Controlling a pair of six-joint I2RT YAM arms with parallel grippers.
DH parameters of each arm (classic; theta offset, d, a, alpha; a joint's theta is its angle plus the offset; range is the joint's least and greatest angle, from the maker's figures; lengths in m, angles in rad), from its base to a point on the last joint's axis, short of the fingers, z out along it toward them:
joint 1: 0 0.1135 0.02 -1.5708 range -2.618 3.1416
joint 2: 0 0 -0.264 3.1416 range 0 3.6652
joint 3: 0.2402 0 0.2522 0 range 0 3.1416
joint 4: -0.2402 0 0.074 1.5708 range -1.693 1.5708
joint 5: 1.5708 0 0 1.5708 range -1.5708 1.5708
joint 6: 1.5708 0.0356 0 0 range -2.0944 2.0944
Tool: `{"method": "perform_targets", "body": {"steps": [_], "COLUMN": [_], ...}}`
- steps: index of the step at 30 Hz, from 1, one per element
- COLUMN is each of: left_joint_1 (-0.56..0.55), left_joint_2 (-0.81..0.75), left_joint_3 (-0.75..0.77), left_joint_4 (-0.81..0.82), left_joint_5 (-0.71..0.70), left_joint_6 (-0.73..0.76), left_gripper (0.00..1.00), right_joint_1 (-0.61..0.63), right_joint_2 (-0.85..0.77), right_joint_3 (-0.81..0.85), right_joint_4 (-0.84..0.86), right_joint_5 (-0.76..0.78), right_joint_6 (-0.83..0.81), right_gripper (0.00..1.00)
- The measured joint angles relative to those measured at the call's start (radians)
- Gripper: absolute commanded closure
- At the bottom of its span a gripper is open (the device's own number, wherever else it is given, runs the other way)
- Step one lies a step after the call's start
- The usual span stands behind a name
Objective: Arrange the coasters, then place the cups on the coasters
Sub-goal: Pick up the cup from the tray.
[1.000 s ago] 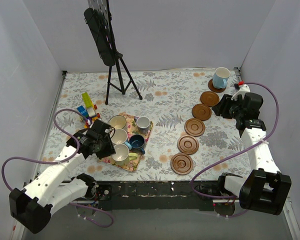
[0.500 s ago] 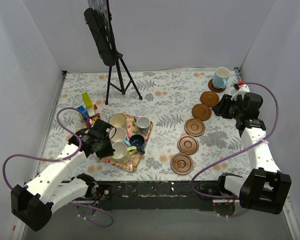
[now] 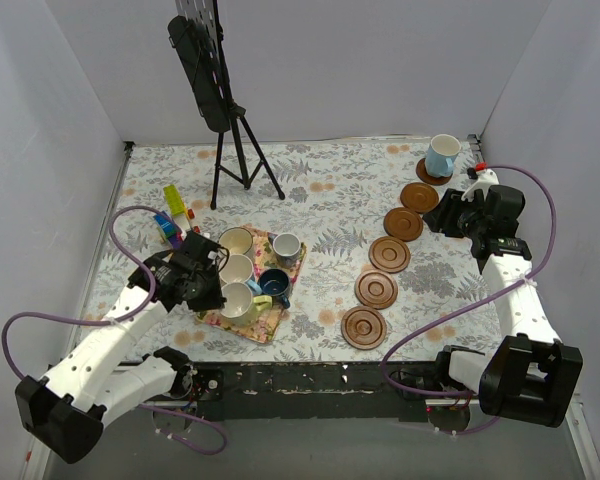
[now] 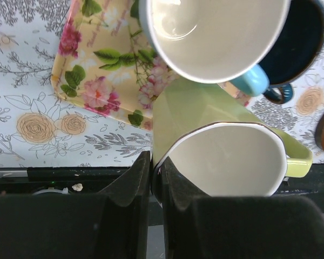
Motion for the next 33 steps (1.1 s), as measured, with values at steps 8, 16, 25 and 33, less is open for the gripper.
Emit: {"method": "perform_targets", "body": {"steps": [8,16,25,33], "left_joint_1": [0.000,0.000,0.000,-0.002], "left_joint_2": [-0.016,-0.011,0.097,0.325], "left_joint_3": [0.131,0.288,0.531,0.574], "left_joint_4": [-0.062,-0.168,-0.198,-0.047], "left_joint_5": [0.004,0.005,-0.004,0.060], "left_joint_6": [0.074,0.130,0.190,0.240], "left_gripper": [1.00,1.00,1.00,1.00], "right_joint_1": [0.000,0.000,0.042,0.328], "right_joint_2": [-0.043,-0.119,-0.146,-0.085], "right_joint_3": [0.000,0.000,0.016,0.176], "right_joint_4": [0.002,0.016,0.060,-0.003], "right_joint_5": [-0.018,-0.051,-0.134,-0.146], "right_joint_6": [0.000,0.003,-0.005,-0.128], "right_gripper": [0.48,0.48,0.49,0.49]}}
